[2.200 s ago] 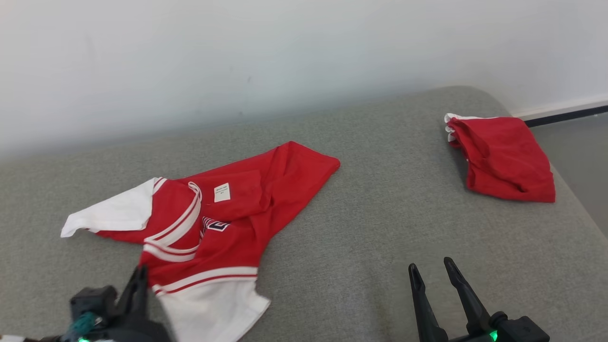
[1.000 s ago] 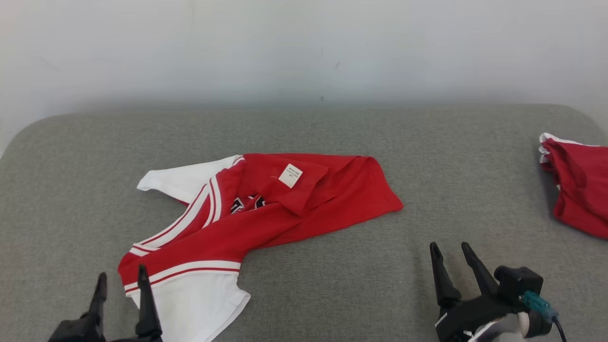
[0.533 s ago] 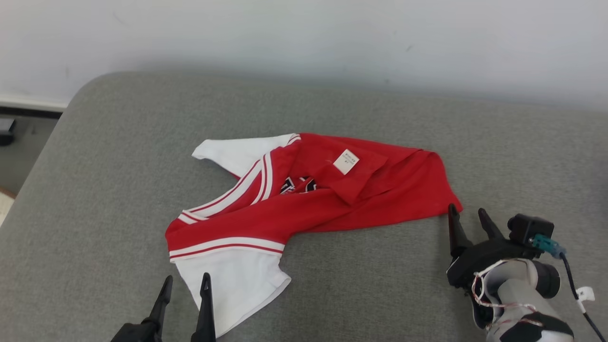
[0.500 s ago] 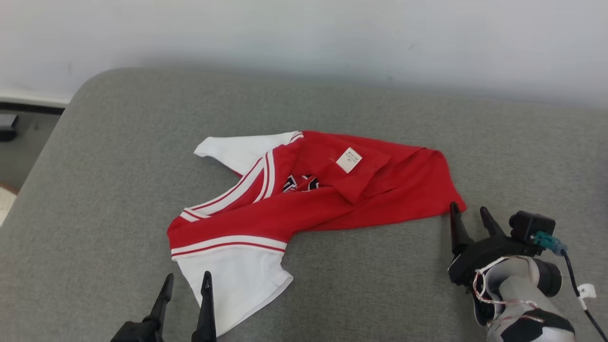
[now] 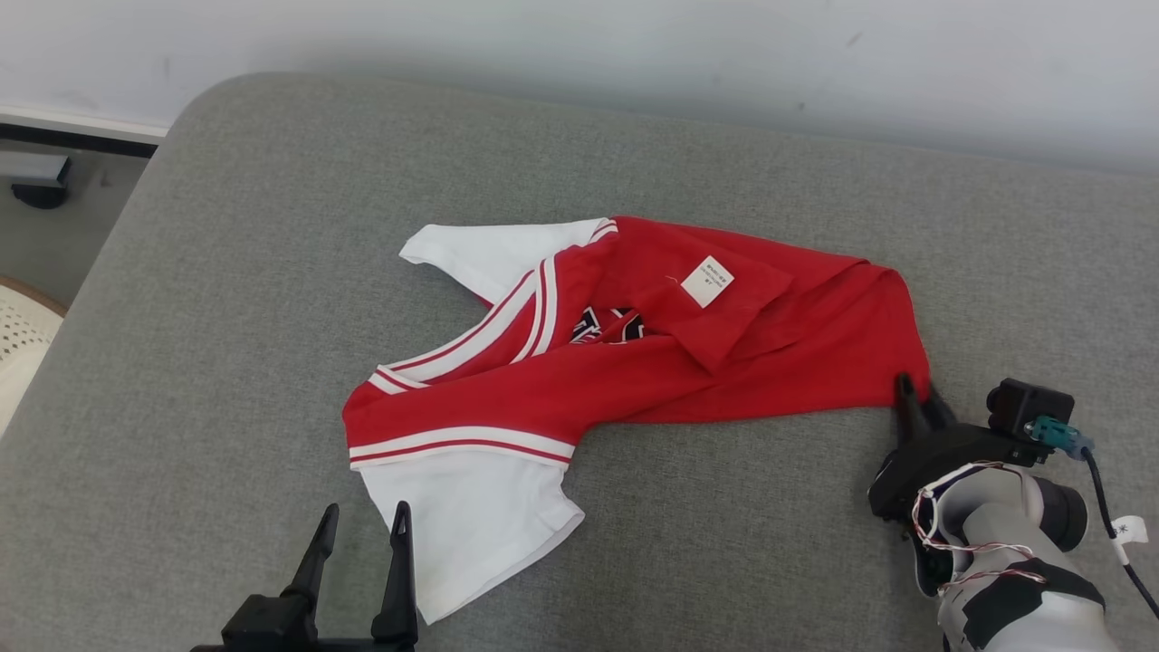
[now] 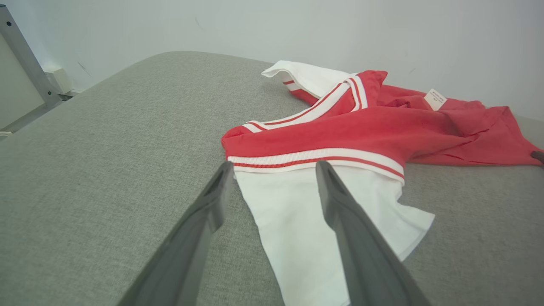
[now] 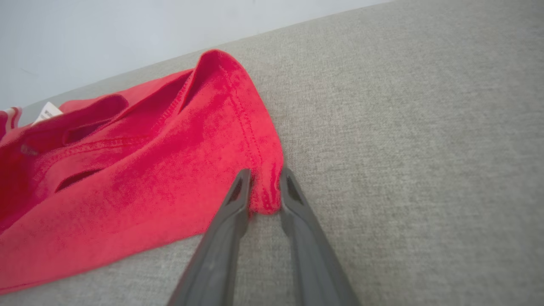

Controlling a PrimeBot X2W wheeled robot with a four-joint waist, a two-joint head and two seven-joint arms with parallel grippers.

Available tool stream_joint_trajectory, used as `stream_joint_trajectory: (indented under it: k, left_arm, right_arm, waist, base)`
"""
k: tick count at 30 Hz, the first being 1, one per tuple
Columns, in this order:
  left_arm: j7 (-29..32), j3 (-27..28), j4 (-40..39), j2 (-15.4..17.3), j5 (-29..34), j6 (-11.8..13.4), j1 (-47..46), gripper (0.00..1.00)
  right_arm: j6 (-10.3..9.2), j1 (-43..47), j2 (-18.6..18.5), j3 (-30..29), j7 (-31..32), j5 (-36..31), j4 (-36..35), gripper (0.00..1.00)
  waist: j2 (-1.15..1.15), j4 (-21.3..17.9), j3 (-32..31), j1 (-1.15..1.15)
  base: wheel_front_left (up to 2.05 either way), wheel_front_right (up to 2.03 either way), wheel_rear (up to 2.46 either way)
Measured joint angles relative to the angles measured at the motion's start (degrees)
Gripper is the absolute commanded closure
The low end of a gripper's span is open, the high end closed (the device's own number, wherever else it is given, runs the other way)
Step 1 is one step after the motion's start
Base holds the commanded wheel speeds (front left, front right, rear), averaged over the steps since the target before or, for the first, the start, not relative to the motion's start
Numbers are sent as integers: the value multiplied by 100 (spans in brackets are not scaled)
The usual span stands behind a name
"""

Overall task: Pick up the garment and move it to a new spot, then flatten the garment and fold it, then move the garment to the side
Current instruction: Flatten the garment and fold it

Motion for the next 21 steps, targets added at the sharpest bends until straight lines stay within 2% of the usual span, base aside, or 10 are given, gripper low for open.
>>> stream_joint_trajectory:
  k: [7, 21]
  left_arm:
    - [-1, 191, 90, -126, 116, -97, 40, 0]
    - [-1, 257, 390, -193, 250, -293, 180, 0]
  right_arm:
    - [0, 232, -36, 7, 20, -55, -347, 100]
    - [0, 1073, -538, -172, 21, -90, -1209, 100]
  waist:
    - [0, -182, -67, 0]
    - [0, -812, -267, 0]
  base:
    - [0, 0, 0]
    - [0, 0, 0]
